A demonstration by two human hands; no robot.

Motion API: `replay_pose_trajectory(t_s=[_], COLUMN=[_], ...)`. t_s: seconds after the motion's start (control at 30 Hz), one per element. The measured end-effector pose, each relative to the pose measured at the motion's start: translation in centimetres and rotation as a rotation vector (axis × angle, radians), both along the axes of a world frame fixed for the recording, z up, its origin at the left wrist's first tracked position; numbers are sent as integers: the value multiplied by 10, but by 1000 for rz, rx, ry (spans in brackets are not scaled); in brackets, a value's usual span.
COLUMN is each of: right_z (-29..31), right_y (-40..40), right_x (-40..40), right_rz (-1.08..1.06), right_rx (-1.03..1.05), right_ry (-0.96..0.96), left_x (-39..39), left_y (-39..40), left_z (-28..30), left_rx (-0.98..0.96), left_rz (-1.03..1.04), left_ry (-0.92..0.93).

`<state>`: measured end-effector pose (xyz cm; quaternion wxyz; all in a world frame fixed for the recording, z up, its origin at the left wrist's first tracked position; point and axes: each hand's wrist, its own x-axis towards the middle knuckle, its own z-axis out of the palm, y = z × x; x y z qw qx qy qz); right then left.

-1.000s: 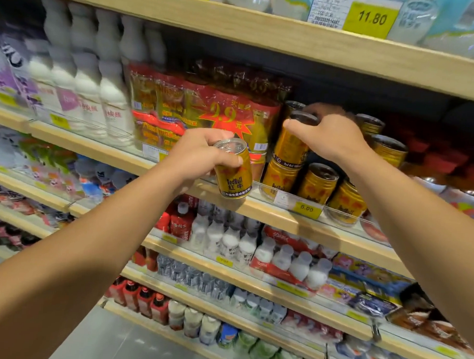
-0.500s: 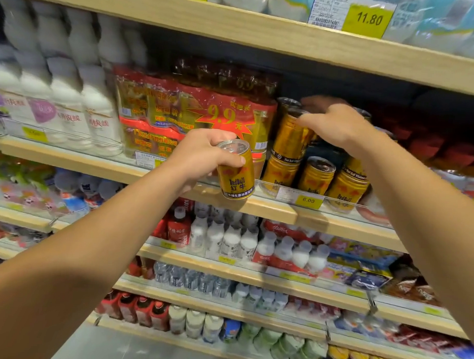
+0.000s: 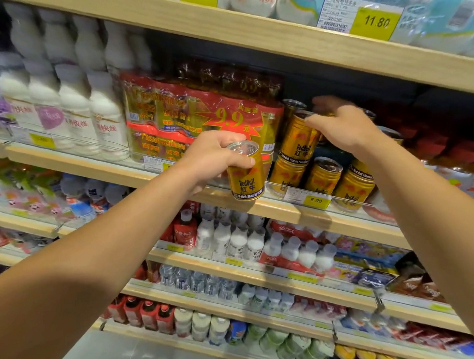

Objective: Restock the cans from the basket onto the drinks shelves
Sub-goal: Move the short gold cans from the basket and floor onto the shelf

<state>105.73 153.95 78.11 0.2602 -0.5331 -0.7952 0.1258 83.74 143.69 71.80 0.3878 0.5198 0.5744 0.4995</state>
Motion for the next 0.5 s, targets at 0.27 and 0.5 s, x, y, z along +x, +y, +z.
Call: replay_pose_trajectory(t_s=[0.27,0.5], right_z=[-5,-6], right_y=[-4,-6], right_x=[-4,-5], right_rz=[-15,-37], right_rx=[97,112], right_ry=[-5,-17], left_x=[-2,1], left_y=[-5,-6], left_z=[3,9], left_rx=[-5,-23], left_rz=[-12,-21], left_ry=[-1,33])
